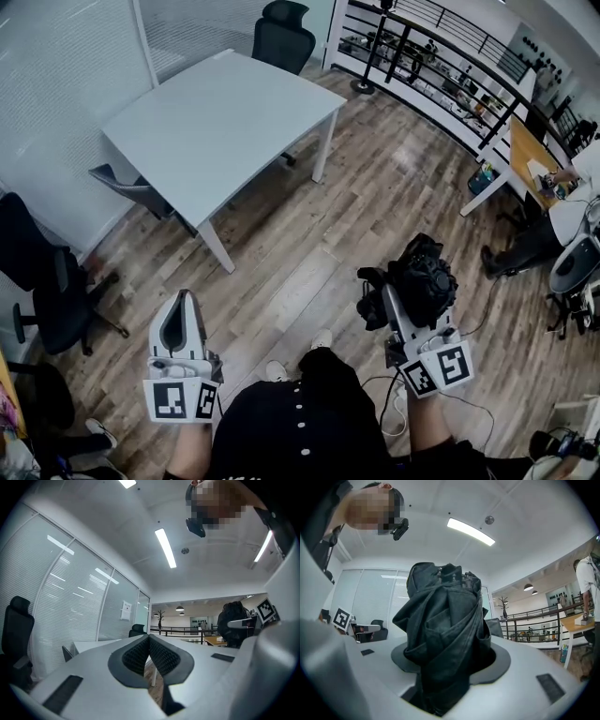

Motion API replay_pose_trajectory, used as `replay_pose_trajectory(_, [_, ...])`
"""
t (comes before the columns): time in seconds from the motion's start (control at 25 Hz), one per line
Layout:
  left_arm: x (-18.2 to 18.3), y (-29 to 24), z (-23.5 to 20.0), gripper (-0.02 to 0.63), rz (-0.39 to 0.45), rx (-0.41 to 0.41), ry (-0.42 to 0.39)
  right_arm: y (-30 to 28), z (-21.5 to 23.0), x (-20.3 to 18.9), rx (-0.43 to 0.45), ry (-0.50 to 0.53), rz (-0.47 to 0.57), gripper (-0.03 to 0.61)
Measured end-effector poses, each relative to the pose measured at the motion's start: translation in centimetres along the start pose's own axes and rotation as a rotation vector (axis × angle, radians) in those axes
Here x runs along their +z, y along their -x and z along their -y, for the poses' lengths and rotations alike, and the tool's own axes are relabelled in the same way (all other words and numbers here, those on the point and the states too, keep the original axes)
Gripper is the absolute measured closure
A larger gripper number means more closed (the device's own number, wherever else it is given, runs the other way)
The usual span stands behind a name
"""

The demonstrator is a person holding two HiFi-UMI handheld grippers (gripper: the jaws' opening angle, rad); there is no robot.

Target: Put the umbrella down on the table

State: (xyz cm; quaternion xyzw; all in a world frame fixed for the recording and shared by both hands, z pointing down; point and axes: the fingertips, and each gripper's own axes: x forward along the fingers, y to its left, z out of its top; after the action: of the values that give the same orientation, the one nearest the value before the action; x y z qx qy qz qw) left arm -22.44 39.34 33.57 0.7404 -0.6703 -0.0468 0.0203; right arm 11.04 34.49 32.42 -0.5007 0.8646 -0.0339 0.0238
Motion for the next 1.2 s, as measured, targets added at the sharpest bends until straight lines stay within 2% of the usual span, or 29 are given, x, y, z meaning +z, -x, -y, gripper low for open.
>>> replay_pose_trajectory(0.28, [-1.5,-2.8,0.8,0.598,-0.018,-0.029,-0.003,-1.3,2.2,-0.9,-0.030,-0.003,0.013,0.316])
replay_pose_trajectory(0.76, [0.0,-13.1,2.6,0.598,0.011,-0.062,-0.022,-8.5,9.1,0.4,-0.042,0.003,0.034,0.316])
replay_pose_trajectory(1.2, [-1.2,-20.4,5.9,0.599,-0.030,-0.063,-0.021,-12.6,15.8,0.7,-0.043,-0.011,0.024,0.317])
